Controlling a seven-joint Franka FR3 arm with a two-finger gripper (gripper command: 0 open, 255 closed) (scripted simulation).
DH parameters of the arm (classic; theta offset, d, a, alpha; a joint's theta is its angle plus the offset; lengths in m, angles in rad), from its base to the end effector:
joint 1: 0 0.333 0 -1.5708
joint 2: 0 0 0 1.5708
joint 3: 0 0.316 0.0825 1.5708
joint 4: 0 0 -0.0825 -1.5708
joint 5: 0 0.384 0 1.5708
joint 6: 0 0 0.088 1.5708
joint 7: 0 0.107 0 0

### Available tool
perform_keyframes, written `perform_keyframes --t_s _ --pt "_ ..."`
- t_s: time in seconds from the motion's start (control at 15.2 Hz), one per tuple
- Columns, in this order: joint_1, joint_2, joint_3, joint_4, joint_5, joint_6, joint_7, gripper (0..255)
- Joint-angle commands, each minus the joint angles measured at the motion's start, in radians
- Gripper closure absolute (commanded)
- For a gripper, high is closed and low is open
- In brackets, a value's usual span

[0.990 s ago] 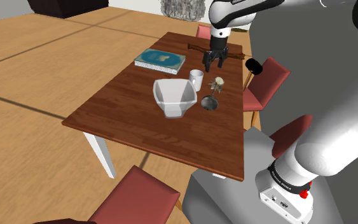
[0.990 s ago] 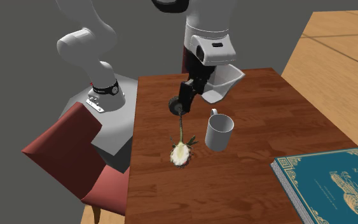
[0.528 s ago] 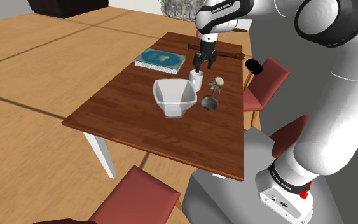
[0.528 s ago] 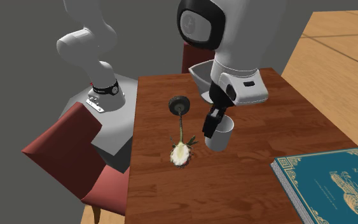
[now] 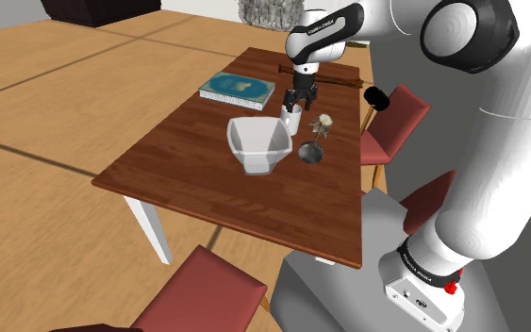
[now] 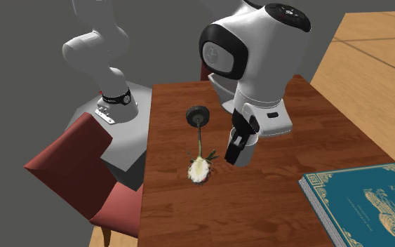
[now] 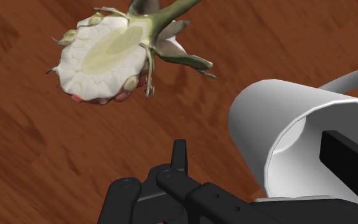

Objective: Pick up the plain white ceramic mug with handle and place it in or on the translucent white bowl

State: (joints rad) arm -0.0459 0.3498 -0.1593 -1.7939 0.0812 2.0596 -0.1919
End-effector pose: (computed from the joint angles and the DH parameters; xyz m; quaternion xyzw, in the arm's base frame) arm 0.6209 -0.1177 0.3512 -0.9989 0.0235 0.0371 0.0153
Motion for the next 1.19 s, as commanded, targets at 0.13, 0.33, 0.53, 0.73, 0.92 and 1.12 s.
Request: perform_keyframes --t_s 0.13,0.33,0.53,0.73,0.92,1.12 --pt "0.0 0.001 0.0 -0.008 0.001 0.009 0.0 0" --pt "0.0 0.001 0.0 -0.008 0.001 0.009 0.0 0" --pt "0.0 0.001 0.0 -0.007 0.001 0.009 0.0 255" --pt "0.0 0.001 0.0 -0.007 0.001 0.009 0.0 255" --pt "0.0 0.001 0.0 -0.007 0.001 0.009 0.0 255" --pt "0.0 0.001 0.0 -0.008 0.001 0.009 0.0 255"
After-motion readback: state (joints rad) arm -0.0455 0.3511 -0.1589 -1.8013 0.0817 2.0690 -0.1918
